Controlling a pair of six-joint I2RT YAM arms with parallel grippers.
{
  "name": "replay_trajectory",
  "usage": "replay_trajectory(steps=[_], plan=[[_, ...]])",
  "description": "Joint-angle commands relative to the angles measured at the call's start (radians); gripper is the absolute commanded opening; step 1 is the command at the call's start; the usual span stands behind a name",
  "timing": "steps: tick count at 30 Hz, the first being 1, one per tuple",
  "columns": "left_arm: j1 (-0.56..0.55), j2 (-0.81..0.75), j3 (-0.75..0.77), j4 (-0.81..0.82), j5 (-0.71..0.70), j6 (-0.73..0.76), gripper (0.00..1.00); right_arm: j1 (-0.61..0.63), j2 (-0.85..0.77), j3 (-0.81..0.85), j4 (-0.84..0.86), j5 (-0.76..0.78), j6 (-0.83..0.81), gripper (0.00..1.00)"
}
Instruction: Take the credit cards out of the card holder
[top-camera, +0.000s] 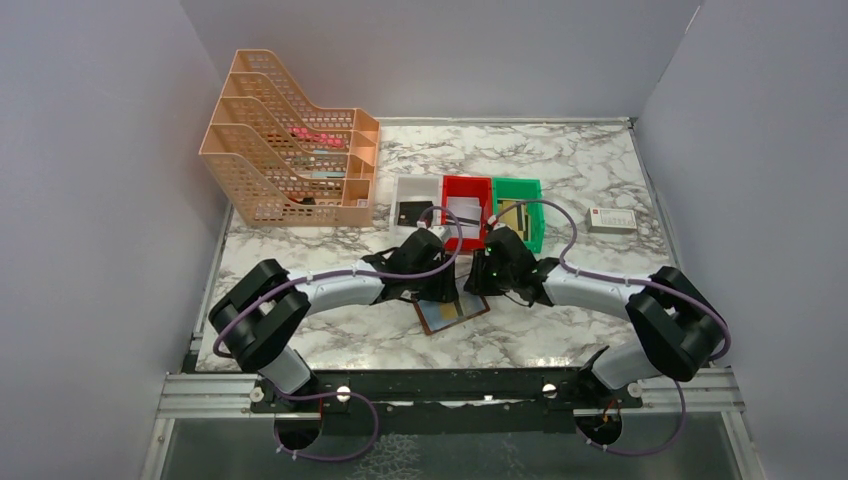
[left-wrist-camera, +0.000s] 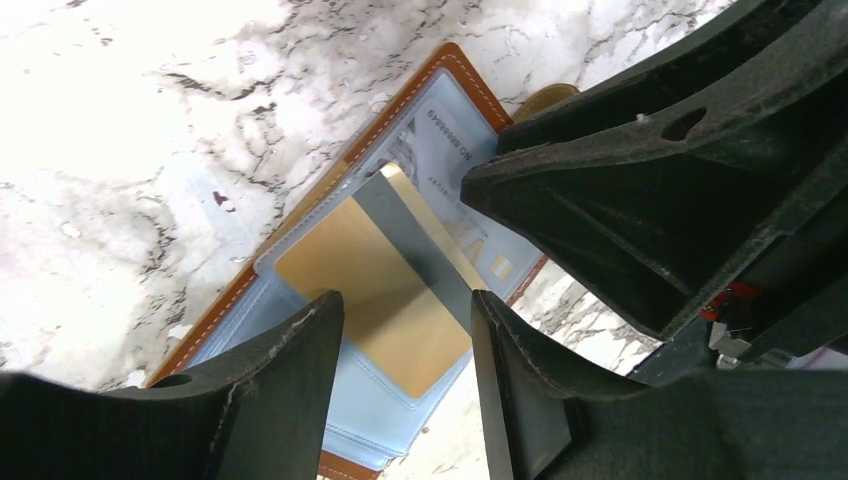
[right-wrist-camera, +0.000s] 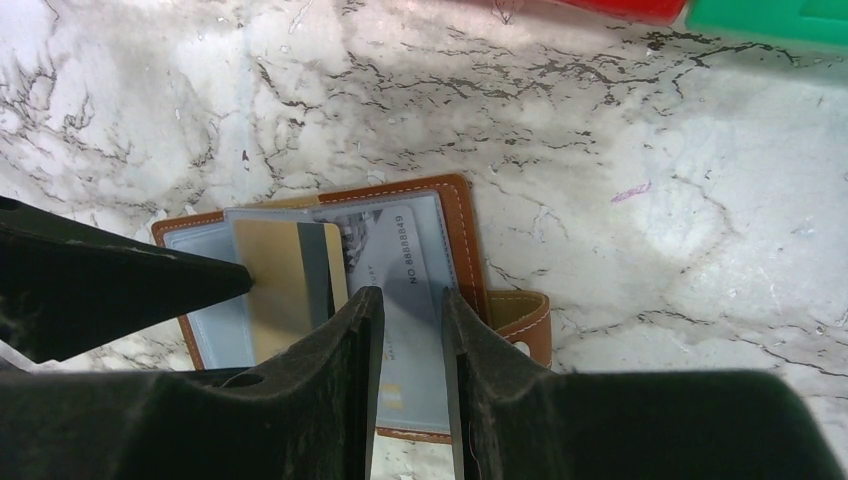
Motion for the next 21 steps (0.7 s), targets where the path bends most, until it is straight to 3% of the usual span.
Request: replay_trajectory(steps=[1,21], plan=[[-0.003,0.005,-0.047,-0.130,-0.138,0.015,0.54,0.005,0.011,-0.050,-0.084,0.012,0.019,0.33],[-0.003,0.003,-0.005,-0.242,-0.288,0.046,0.51,0.005,-0.078,-0.108,-0.038,-0.079,0.036,0.34]])
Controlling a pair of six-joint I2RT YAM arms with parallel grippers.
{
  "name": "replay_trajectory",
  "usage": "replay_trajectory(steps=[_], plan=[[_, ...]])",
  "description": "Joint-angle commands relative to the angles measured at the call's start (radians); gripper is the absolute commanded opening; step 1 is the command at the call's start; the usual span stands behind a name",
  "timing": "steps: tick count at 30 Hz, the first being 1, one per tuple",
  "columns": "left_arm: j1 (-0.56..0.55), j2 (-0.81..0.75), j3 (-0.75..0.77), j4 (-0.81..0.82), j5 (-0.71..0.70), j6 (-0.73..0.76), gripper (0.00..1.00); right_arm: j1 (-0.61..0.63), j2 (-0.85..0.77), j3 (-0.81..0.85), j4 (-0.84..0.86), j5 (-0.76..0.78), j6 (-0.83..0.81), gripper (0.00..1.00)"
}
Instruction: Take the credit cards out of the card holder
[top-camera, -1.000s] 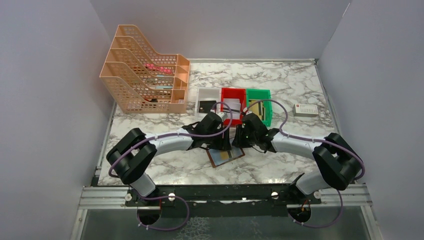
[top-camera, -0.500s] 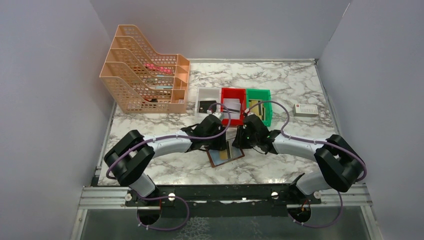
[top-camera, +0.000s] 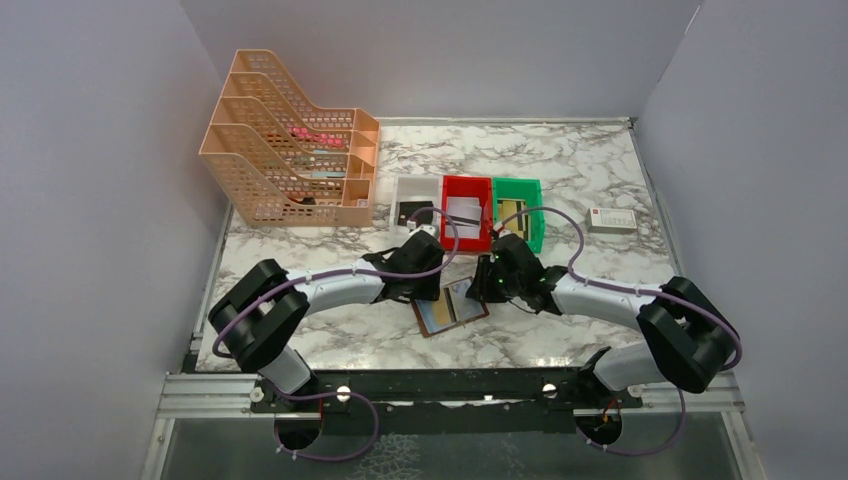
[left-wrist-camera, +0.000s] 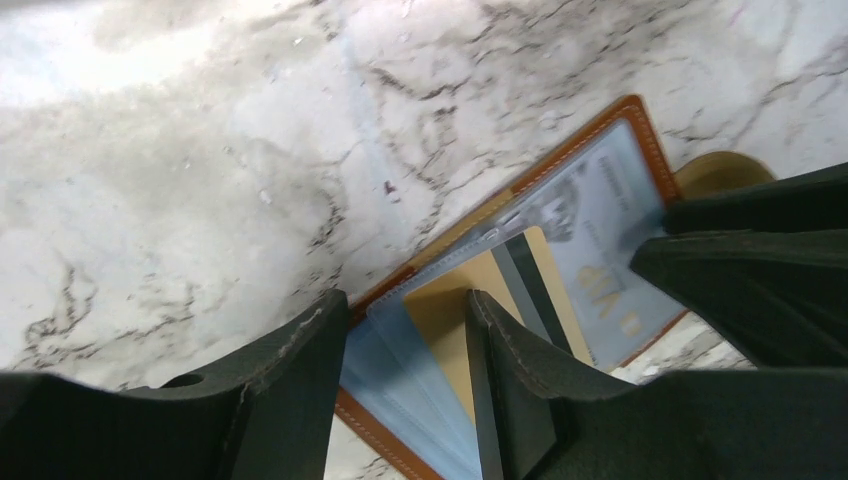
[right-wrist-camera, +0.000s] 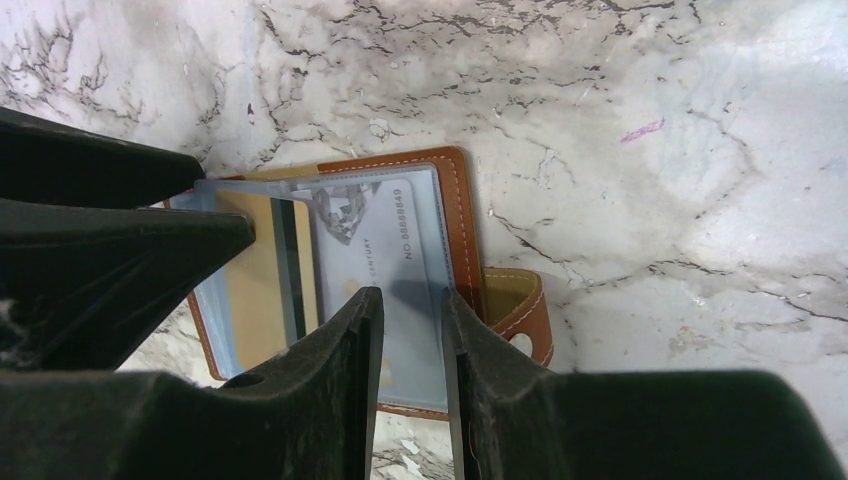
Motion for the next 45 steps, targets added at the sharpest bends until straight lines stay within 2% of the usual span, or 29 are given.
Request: replay_trajectory(steps=[1,7,15,23,32,37,45], plan=[[0.005,0.013,-0.014,-0.125,-0.073,0.030,0.51,0.005,-0.007,-0.030,-0.069,-0.037,0.007,0.34],[0.004,0.004,0.008,-0.126,-0.054,0.049,0.51,0.005,-0.047,-0.026,-0.089,-0.046,-0.004,0.34],[0.005,-0.009,0.013,-0.125,-0.047,0.049,0.50,0.005,-0.131,0.004,0.002,-0.279,-0.054,0.37],[0.004,-0.057,0.024,-0.126,-0.042,0.049,0.51,0.005,-0.024,0.039,0.031,-0.358,-0.067,0.39],[0.004,-0.172,-0.018,-0.131,0.019,0.037,0.55,0.005,0.095,0.009,0.114,-0.333,-0.010,0.39],[0.005,-0.196,-0.048,-0.123,0.141,0.029,0.57,0.005,0.106,-0.011,0.146,-0.328,0.020,0.38],[0.005,-0.167,-0.095,-0.052,0.252,0.000,0.45,0.005,0.132,-0.038,0.190,-0.343,0.053,0.34]])
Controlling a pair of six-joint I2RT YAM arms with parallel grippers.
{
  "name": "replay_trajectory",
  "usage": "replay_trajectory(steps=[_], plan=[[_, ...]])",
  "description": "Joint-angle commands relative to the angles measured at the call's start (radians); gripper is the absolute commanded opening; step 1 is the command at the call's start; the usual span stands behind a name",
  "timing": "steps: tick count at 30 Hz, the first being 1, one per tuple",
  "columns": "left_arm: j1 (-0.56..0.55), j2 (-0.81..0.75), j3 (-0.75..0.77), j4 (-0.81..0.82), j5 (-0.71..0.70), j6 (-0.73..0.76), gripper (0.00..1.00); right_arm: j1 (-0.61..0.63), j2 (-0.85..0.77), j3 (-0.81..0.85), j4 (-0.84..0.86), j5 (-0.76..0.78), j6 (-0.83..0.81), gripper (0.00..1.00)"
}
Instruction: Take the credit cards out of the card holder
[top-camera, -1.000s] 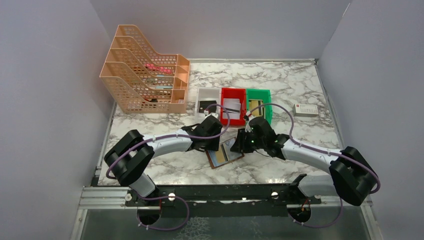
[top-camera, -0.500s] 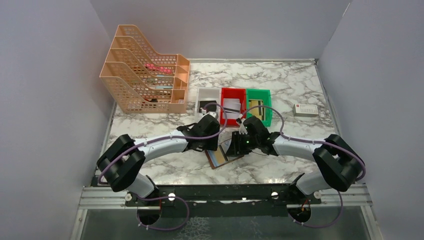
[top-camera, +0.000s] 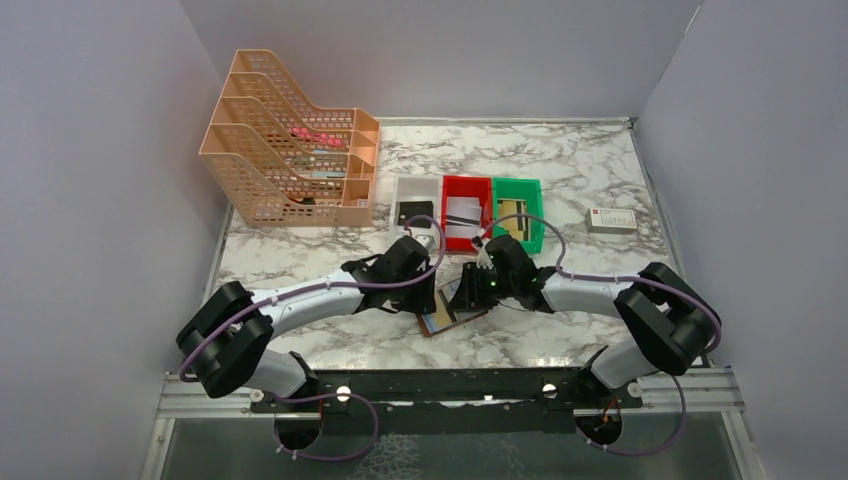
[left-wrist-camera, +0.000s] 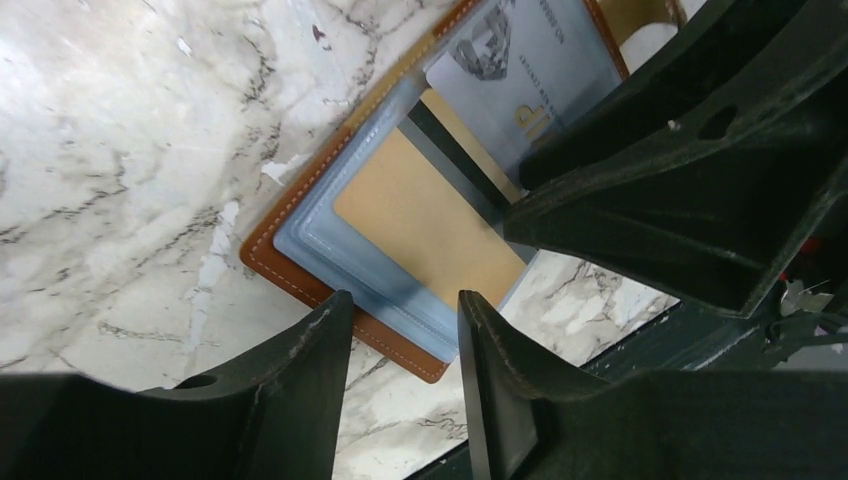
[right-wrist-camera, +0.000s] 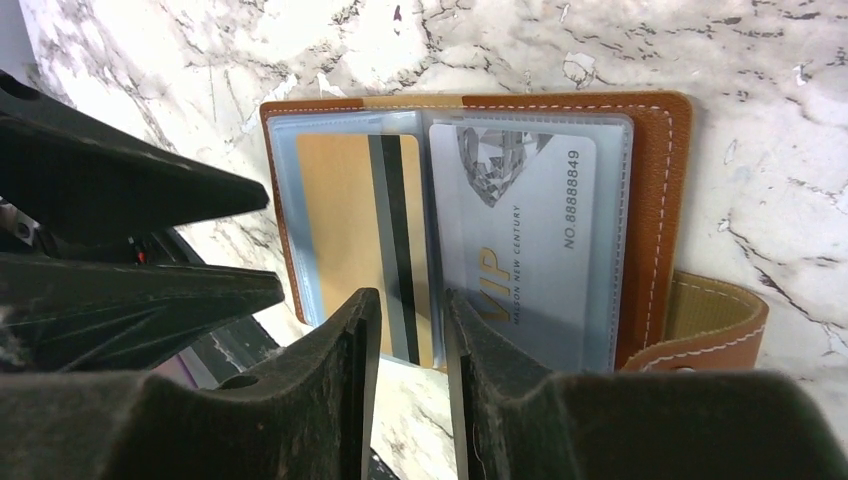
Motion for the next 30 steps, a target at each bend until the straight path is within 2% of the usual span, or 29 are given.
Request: replay_trajectory(steps=[1,11,15,26,30], plan=[[0.004,0.029,-0.019,0.055,0.095,-0.016,0.43,0.005,0.026,-0.037,0.049,-0.017,0.035,0.34],[-0.001,0.104,-0.050,0.069,0.054,-0.023,0.19,0.005,0.017,-0.088,0.150,-0.054,0.117,0.27],[-0.001,0.107,-0.061,0.064,0.020,-0.025,0.18,0.005,-0.004,-0.089,0.138,-0.043,0.115,0.23],[-0.001,0.121,-0.059,0.038,-0.023,-0.009,0.15,0.002,-0.032,-0.086,0.128,-0.044,0.125,0.31],[-0.001,0.125,-0.049,0.027,-0.032,-0.001,0.15,-0.007,-0.039,-0.099,0.145,-0.056,0.135,0.29]])
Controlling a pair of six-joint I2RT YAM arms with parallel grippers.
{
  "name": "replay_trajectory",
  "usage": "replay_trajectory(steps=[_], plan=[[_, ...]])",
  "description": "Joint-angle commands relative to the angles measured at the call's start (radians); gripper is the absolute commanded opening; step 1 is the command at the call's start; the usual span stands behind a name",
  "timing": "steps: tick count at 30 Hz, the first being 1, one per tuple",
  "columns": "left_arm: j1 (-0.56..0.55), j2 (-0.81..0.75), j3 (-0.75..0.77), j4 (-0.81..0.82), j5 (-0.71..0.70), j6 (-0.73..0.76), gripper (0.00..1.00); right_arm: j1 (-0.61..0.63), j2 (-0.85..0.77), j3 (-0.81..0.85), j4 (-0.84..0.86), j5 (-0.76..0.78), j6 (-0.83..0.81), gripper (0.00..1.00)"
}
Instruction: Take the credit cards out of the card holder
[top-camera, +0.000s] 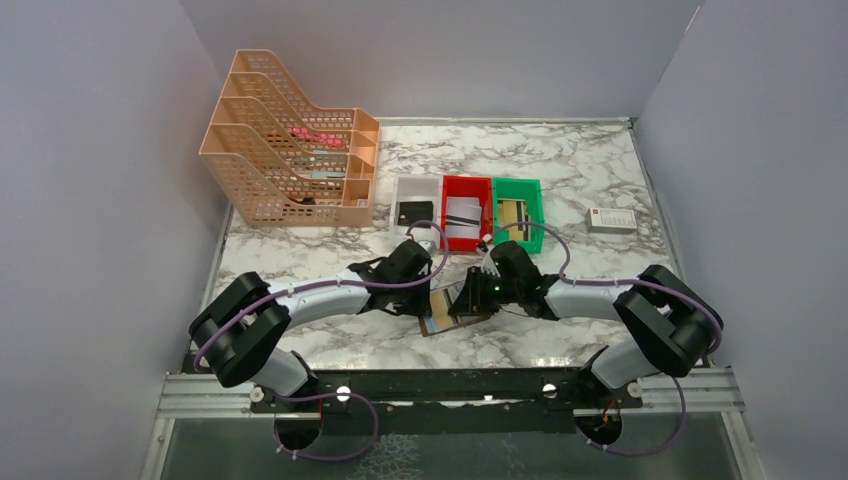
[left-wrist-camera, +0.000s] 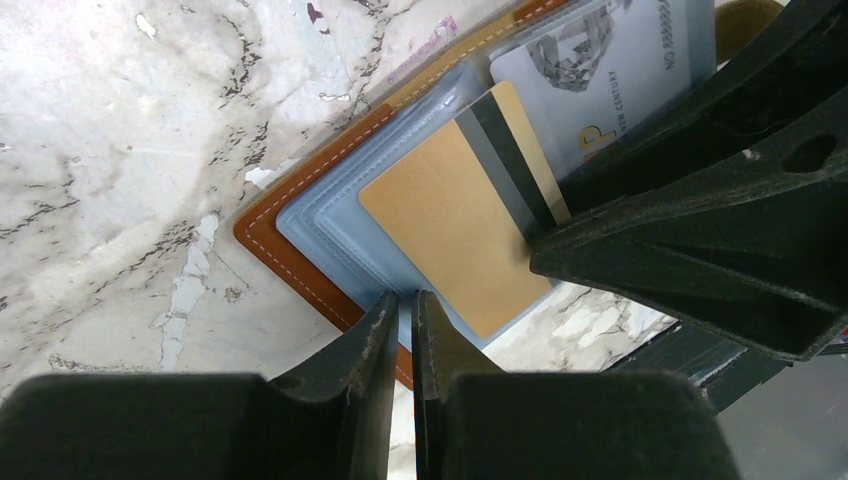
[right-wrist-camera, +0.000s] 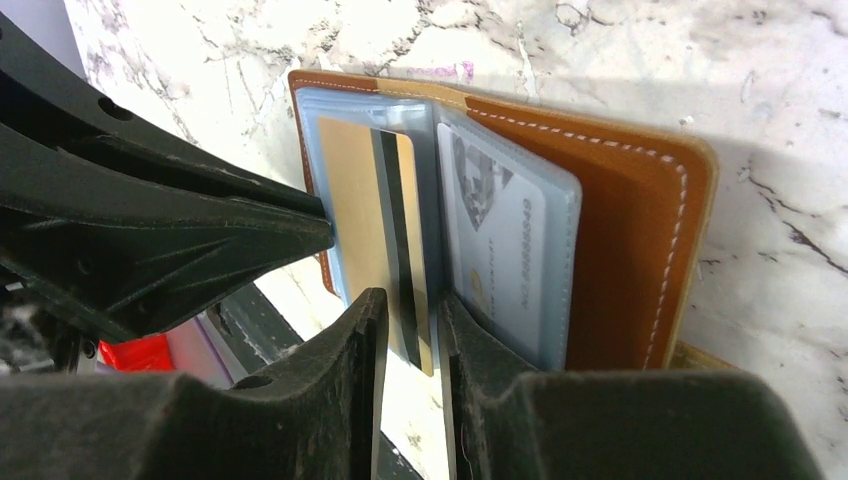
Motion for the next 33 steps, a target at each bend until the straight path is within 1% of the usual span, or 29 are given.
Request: replay_trajectory(steps=[1,7,10,16,18,21,26,33], plan=[[-0.004,0.045,-0.013,-0.046,-0.074,0.026,0.15,-0.008,-0.033,-0.027,0.042,-0.026,0.025,0.27],[-0.003,0.047,-0.010,-0.057,-0.084,0.027,0.15,-0.034,-0.055,-0.050,0.081,-0.059,0.044,0.22],[-0.004,0.052,-0.005,-0.062,-0.087,0.031,0.15,-0.049,-0.060,-0.073,0.122,-0.084,0.059,0.15],[-0.004,0.065,0.008,-0.068,-0.091,0.038,0.15,-0.068,-0.056,-0.093,0.149,-0.111,0.064,0.09],[-0.006,0.069,0.011,-0.071,-0.092,0.040,0.15,-0.074,-0.058,-0.097,0.147,-0.110,0.063,0.08],[-0.005,0.070,0.012,-0.074,-0.095,0.040,0.14,-0.085,-0.077,-0.100,0.108,-0.078,0.051,0.06],[-0.005,0.070,0.012,-0.078,-0.103,0.040,0.14,-0.097,-0.140,-0.088,-0.006,0.007,0.005,0.06],[-0.005,0.082,0.029,-0.089,-0.114,0.048,0.14,-0.111,-0.219,-0.087,-0.101,0.062,-0.025,0.05]])
